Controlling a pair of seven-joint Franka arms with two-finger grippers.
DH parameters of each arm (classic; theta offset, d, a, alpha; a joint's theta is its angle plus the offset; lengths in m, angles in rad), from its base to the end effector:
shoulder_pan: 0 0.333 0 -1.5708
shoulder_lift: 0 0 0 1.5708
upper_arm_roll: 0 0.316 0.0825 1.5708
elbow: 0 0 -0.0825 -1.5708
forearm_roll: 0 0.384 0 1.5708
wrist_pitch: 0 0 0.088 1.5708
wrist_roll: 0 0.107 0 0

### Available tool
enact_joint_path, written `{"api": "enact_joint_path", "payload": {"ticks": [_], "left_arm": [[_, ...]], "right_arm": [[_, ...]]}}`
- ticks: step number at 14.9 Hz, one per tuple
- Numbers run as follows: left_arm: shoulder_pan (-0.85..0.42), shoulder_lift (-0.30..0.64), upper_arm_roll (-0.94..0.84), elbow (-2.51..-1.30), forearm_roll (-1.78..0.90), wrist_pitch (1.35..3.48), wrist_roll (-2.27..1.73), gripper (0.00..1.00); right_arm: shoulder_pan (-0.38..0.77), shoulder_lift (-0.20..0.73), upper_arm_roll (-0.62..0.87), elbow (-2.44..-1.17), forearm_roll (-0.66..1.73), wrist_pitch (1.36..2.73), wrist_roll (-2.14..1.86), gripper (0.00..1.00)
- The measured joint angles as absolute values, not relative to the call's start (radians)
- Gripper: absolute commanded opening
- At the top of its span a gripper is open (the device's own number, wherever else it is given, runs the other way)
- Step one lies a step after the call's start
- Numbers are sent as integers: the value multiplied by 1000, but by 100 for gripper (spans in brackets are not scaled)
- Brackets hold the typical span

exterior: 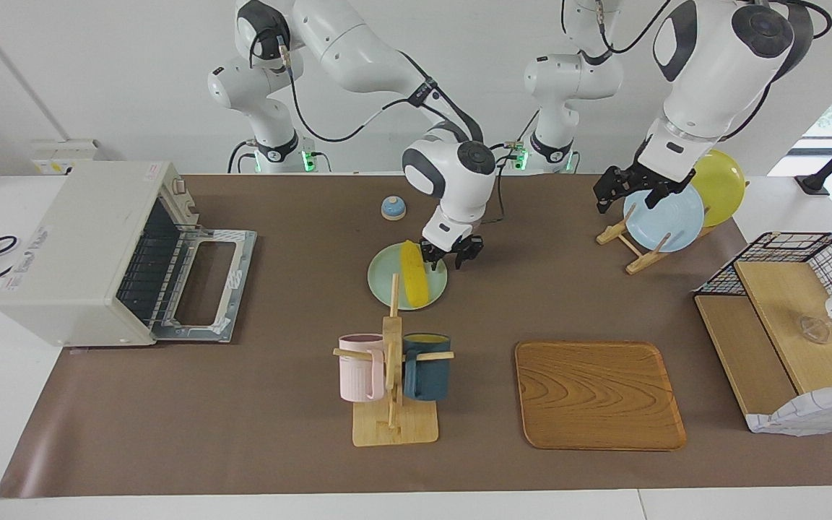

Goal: Put corn in oven
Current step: 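Move the right gripper to the rim of the green plate, then grasp the green plate rim with the right gripper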

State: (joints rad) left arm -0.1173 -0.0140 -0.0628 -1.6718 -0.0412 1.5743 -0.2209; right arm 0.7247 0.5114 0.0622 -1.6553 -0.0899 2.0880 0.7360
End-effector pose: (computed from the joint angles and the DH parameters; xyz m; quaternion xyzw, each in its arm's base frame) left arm 0.5369 -0.1024 0.5850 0.9987 0.0213 -0.0449 0.0114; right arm 0.4795 0.4682 0.3080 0.9979 0.0458 -0.0122 0.0432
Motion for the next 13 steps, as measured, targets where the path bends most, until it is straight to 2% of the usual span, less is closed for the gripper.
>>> {"api": "enact_joint_path", "payload": {"ticks": [1,2,3,4,7,10,13], "left_arm": [[-117,-14,-63,-1672,-41,1574,-221,100],[-117,-14,-63,-1672,-41,1574,-221,100],[-117,-14,-63,-1672,-41,1574,-221,100],[-117,-15,-63,-1672,-41,1574,-221,100],[-114,-15,-62,-1672,-41,1574,-221,100],[-112,-15,-59,-1672,-41,1574,-221,100],[-112,-15,-59,-1672,-41,1574,-221,100]], "right_arm": [[725,506,62,-1664,-90,2088,736,46],[725,503,62,-1672,-91,2091,736,31],[725,499,62,-1681,-91,2096,736,23],[725,497,62,-1687,-91,2099,735,18],[725,492,62,-1702,-92,2108,735,14],[727,486,63,-1732,-98,2150,733,0],[728,460,64,-1765,-116,2160,719,0]]}}
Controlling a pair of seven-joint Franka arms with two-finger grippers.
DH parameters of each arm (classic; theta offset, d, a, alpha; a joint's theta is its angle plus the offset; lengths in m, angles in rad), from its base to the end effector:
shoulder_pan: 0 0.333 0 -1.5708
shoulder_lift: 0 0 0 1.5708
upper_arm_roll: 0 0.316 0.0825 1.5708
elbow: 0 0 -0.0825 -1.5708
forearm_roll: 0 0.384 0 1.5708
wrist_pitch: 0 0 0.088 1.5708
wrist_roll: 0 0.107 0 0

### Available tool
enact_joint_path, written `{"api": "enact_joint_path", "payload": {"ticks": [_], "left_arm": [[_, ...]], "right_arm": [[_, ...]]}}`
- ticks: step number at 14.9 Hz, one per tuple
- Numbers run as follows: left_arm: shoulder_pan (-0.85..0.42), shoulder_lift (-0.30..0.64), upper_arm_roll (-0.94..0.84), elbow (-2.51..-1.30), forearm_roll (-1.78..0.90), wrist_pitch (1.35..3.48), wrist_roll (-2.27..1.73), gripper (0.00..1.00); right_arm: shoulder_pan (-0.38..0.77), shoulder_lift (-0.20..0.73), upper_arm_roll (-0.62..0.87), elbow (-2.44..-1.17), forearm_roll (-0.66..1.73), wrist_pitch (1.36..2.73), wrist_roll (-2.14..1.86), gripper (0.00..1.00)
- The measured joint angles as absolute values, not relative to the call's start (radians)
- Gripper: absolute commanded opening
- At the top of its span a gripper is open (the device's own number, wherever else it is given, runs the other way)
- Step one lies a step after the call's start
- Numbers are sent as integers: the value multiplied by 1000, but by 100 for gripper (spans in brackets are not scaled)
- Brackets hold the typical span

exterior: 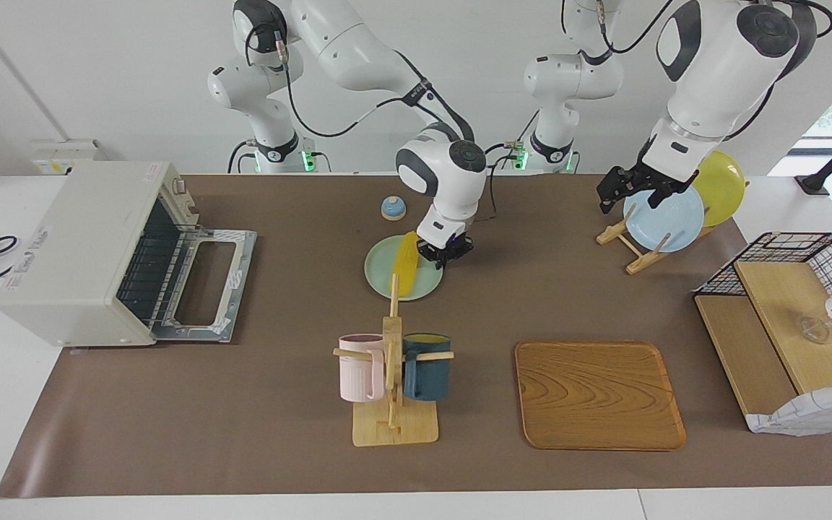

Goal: Put corn in oven
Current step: 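Grasp the green plate rim with the right gripper, then carry the plate with corn into the open oven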

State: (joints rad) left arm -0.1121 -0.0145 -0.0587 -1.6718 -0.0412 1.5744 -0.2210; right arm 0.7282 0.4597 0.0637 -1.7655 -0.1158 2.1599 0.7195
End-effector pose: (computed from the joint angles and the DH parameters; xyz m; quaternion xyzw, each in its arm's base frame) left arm 0.5377 -0.0974 0.5853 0.9986 0.0260 -0.0446 0.0117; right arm 0.4623 0.4570 0.2994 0.9967 0.0670 -0.0006 0.0457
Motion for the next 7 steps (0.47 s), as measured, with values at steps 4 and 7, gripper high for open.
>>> {"api": "enact_joint_path", "payload": {"ticks": [4,7], "left_arm": [[-112,-15,-59,-1672,-41,1574,-221,100],[-112,-15,-59,-1672,-41,1574,-221,100]], "right_arm": [[725,447,63,-1745,-211,2051,659,0],[720,445,52,-1655,-246,1896,578,0]]}}
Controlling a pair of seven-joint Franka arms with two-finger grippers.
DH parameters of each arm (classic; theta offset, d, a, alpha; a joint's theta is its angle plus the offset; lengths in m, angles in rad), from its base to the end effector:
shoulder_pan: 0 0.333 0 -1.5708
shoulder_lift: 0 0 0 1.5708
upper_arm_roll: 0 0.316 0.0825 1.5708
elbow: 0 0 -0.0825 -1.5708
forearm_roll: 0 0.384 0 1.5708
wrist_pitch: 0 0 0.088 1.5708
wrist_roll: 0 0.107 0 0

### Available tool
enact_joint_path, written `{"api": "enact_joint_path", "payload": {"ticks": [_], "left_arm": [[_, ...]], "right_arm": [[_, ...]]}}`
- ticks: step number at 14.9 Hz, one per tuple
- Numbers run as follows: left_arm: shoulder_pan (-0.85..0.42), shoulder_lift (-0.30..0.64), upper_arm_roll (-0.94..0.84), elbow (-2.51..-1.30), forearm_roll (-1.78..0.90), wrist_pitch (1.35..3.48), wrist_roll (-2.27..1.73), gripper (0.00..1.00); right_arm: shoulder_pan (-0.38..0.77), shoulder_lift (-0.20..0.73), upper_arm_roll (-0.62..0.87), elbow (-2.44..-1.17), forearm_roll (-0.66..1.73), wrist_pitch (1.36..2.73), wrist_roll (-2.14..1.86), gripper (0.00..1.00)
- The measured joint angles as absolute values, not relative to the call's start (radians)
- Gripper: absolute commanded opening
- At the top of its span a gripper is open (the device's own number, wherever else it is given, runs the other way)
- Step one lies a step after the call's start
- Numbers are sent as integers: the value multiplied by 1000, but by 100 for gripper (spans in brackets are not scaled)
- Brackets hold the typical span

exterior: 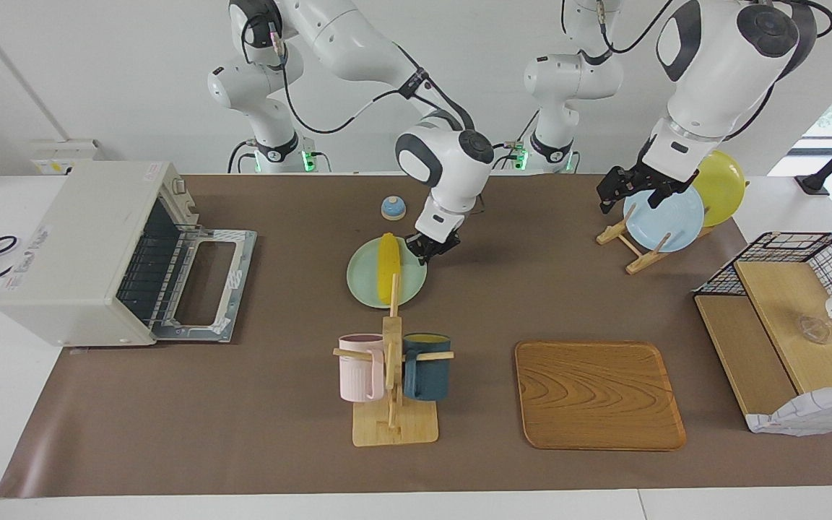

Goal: Put corn in oven
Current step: 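Carry the plate with corn into the open oven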

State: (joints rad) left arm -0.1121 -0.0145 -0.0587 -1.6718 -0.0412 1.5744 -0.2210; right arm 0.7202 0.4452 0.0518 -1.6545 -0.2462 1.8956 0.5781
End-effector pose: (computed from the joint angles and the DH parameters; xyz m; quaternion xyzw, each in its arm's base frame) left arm 0.5377 -0.0974 0.5853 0.9986 0.0260 -0.0446 0.0117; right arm 0.4800 0.4376 0.3394 0.9792 0.1449 -0.0157 0.1413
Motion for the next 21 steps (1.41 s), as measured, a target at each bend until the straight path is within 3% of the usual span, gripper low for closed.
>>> {"api": "enact_joint_path", "payload": {"ticks": [4,8,13,21], "left_arm": [[-112,-15,-59,-1672,-41,1574,-221,100],[-112,-15,-59,-1672,-41,1574,-221,100],[-112,-15,-59,-1672,-41,1574,-221,100],[-112,-15,-59,-1672,-41,1574,-221,100]], "right_arm": [[647,410,39,-1618,-306,1739,496,0],[461,302,36,-1656,-309,1635,350,0],[307,208,34,-1769,-336,1633,301,0],[174,202,34,-1808,-339,1689,128,0]]}}
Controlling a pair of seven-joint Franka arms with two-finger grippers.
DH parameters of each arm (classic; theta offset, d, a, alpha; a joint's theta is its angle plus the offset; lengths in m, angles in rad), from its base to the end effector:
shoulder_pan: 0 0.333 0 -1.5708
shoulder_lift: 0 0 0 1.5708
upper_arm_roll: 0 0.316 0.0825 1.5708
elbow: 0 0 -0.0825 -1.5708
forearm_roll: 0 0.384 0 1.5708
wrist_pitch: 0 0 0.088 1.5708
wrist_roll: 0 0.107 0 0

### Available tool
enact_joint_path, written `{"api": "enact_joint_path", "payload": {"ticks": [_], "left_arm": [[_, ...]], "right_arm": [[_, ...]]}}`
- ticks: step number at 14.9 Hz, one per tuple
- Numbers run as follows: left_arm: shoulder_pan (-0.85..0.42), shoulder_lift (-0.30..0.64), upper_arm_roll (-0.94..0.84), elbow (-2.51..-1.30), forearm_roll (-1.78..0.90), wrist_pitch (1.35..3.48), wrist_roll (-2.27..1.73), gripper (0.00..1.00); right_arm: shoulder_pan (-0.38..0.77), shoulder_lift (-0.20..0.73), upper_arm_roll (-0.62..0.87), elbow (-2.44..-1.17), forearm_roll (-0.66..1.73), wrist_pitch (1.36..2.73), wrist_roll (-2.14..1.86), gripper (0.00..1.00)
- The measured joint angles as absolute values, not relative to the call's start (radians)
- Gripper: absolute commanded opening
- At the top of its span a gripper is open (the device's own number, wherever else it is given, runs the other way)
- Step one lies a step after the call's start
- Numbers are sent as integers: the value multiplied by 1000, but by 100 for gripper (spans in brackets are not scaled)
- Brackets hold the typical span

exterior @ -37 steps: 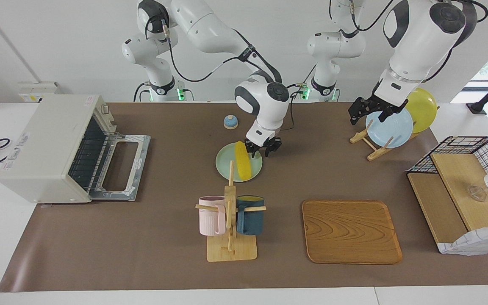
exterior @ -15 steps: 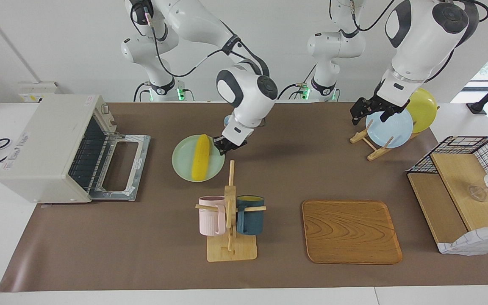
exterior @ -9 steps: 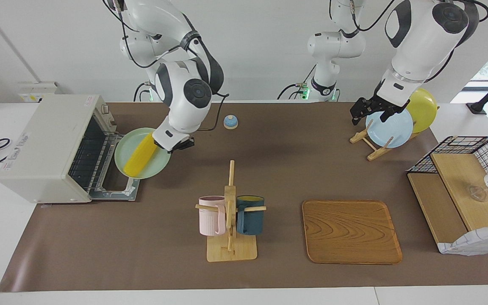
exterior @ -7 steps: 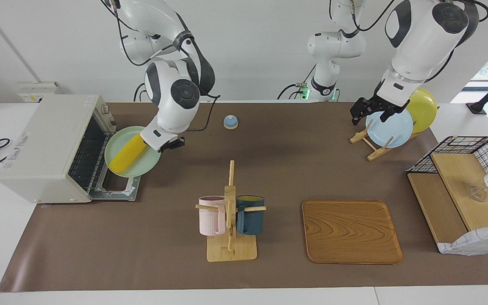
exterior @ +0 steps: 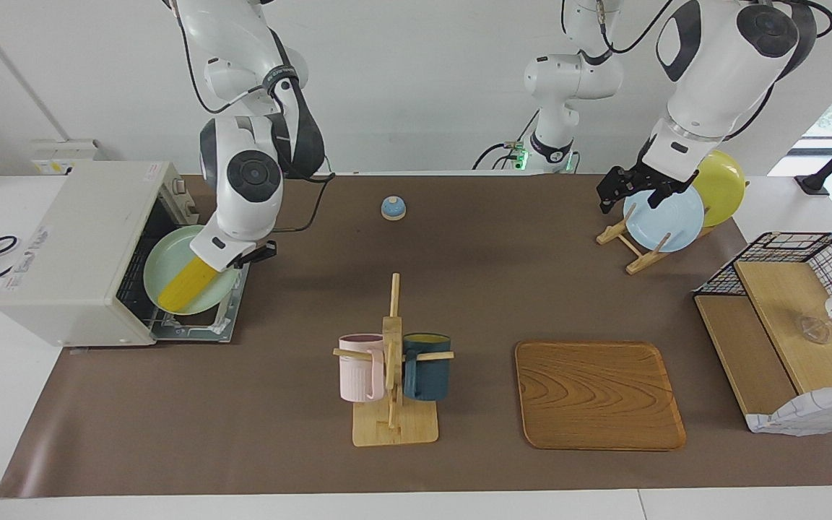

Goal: Put corn in oven
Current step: 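Carry the plate with corn into the open oven, then set the plate inside the oven and release the right gripper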

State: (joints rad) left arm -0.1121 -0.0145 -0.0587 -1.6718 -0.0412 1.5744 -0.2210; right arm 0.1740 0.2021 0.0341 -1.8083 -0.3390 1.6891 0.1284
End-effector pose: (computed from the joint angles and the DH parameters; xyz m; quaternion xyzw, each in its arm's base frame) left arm 0.5377 -0.0974 0.5853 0.9986 0.0260 -0.0446 0.0117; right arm 0.5731 0.0875 0.4127 0.9709 0.0854 -0.1287 0.1829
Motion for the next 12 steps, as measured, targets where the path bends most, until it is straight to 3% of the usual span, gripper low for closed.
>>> {"api": "enact_joint_path", "payload": {"ticks": [5,12], "left_arm": [[-112,-15,-59,-1672,-41,1574,-221,100],[-112,-15,-59,-1672,-41,1574,-221,100]], "right_arm": [[159,199,35,-1862,-339,1726,115,0],[46,176,35,-1901,-339,1726,-5,0]]}}
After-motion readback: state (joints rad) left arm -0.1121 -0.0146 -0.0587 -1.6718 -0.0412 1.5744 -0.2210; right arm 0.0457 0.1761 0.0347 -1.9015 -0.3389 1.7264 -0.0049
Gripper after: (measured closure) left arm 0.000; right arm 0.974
